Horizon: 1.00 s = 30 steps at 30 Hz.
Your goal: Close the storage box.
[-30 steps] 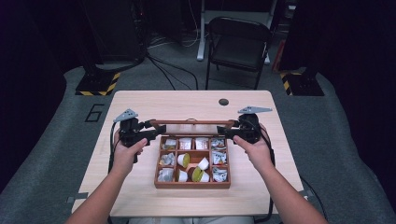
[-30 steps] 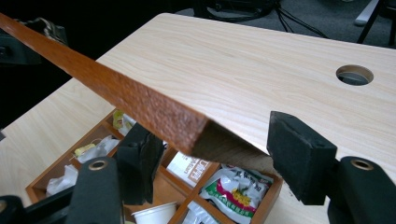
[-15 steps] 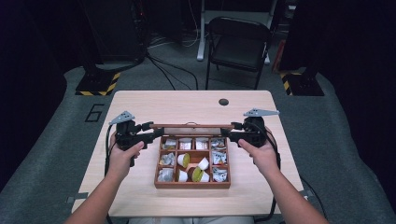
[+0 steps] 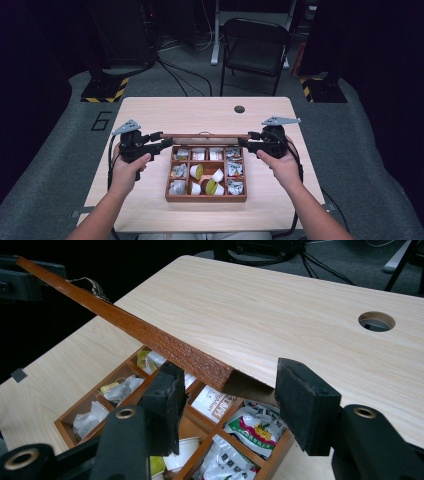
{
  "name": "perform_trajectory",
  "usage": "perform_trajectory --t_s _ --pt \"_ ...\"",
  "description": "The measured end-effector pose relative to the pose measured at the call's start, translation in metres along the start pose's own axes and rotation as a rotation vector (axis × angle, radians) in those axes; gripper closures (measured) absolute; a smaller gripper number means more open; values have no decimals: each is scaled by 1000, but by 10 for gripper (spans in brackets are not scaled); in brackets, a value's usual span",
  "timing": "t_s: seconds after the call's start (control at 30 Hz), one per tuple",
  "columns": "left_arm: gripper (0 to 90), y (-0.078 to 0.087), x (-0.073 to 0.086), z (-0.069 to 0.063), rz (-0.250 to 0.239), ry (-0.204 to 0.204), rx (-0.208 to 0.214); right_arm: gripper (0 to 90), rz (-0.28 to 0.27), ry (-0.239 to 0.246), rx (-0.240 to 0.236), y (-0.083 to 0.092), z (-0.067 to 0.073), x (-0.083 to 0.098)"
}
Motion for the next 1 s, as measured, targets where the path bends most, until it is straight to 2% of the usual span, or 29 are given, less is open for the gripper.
perform_trajectory --t_s 0.13,0.57,0.73,1.0 --pt "422 1 4 -3 9 -12 -4 458 7 16 12 2 4 4" --pt "419 3 19 -8 15 -12 4 501 4 19 -22 10 9 21" --pt "417 2 24 -11 18 -19 -9 499 1 29 -19 10 11 27" --pt "412 2 34 -13 20 -15 -7 487 0 20 -27 9 13 35"
Point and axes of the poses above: each handheld gripper's, and its own axes: y roughly backward along the jaws, x roughly out of its underside, z roughly to its left, the point moved 2 cm from there along -y, roughly forward along the jaws, and after that the axes turned 14 degrees about z, right-handed, at the moved point
